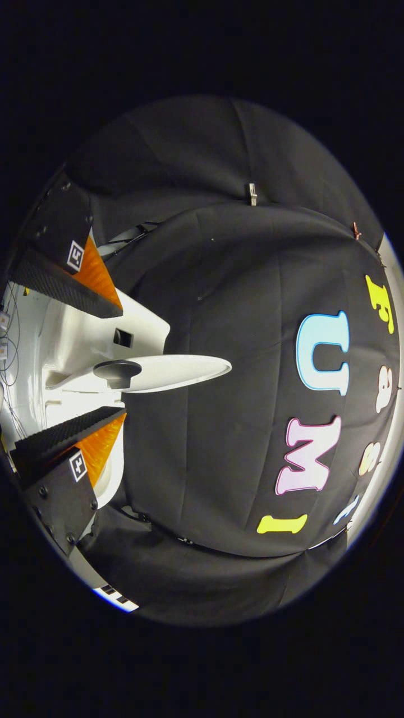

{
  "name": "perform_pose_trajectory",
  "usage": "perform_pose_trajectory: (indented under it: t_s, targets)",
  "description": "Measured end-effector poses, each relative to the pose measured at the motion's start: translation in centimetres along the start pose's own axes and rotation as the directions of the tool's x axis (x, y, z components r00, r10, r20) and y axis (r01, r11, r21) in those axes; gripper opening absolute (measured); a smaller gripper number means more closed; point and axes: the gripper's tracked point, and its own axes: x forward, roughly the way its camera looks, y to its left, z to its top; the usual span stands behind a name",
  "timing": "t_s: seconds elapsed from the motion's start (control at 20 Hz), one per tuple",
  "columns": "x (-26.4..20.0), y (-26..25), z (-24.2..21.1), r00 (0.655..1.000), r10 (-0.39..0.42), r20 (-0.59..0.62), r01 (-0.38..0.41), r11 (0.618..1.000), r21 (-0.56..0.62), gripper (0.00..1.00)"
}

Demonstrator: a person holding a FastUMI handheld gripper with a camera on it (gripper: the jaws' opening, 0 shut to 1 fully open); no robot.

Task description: Open the toilet lid.

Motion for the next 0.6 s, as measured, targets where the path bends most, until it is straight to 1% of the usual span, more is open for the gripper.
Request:
perform_pose_trajectory:
  t_s: [0.1,0.25,0.45,0.6]
  targets:
    - [-0.1,-0.4,0.3,1.0,-0.006,0.009,0.006,1.0,-0.002,0.99]
    - [-0.3,-0.3,0.5,1.0,0.012,0.013,-0.012,1.0,0.009,0.99]
    - [-1.3,0.1,2.4,0.995,0.075,0.072,-0.079,0.995,0.055,0.99]
    - [-2.3,-0.5,3.5,0.989,0.103,0.105,-0.11,0.992,0.069,0.99]
